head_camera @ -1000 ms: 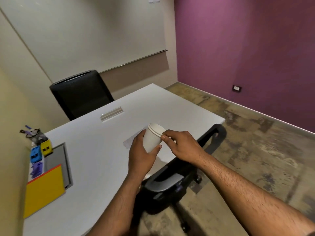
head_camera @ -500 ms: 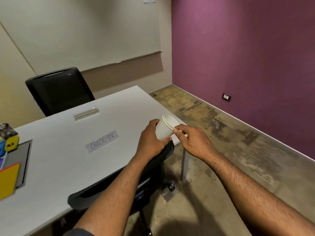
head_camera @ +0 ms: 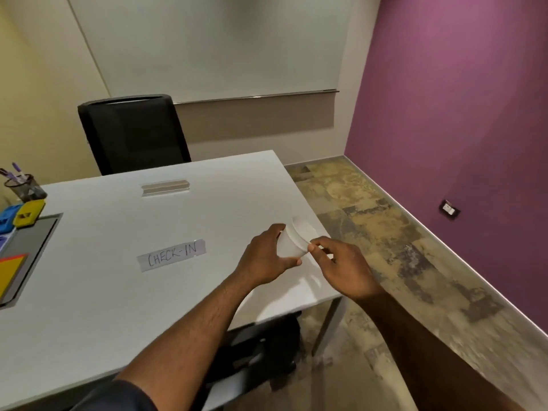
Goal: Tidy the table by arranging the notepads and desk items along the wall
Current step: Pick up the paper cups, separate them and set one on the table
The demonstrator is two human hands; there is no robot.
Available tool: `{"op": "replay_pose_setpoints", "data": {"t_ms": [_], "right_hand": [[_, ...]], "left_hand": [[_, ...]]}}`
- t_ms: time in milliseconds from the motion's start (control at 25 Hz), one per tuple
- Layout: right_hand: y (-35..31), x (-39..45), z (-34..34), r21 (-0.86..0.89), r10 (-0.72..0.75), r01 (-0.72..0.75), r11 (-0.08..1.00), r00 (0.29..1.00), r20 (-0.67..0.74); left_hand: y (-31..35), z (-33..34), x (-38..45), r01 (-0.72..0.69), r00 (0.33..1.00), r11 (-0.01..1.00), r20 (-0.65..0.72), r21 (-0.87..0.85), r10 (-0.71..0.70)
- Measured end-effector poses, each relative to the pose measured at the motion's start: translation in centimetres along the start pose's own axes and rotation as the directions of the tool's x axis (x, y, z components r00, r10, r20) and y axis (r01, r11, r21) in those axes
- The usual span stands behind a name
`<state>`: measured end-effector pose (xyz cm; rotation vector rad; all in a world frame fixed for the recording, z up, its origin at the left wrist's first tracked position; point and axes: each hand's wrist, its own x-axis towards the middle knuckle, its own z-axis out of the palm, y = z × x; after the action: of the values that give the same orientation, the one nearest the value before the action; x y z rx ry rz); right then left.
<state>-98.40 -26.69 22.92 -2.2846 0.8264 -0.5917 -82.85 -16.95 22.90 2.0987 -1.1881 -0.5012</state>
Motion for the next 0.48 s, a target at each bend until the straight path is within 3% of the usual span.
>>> {"op": "replay_pose_setpoints", "data": {"t_ms": [240, 360, 480], "right_hand": [[2.5, 7.5, 1.8, -0.005, -0.091, 0.092, 0.996, 0.989, 0.115], [3.1, 11.4, 3.2, 0.051, -0.043, 0.031, 0.998, 0.968, 0.246], [4.1, 15.7, 5.2, 0.117, -0.13, 0.097, 0.988, 0.939, 0.317]], "left_hand": [[-2.4, 0.1, 5.1, 0.14, 0.99, 0.99, -0.032, 0.005, -0.14], [-4.1, 0.1, 6.9, 0.22, 0.972, 0.975, -0.078, -0.031, -0.222], [-5.8, 0.3, 8.5, 0.328, 0.934, 0.944, -0.134, -0.04, -0.331]]}}
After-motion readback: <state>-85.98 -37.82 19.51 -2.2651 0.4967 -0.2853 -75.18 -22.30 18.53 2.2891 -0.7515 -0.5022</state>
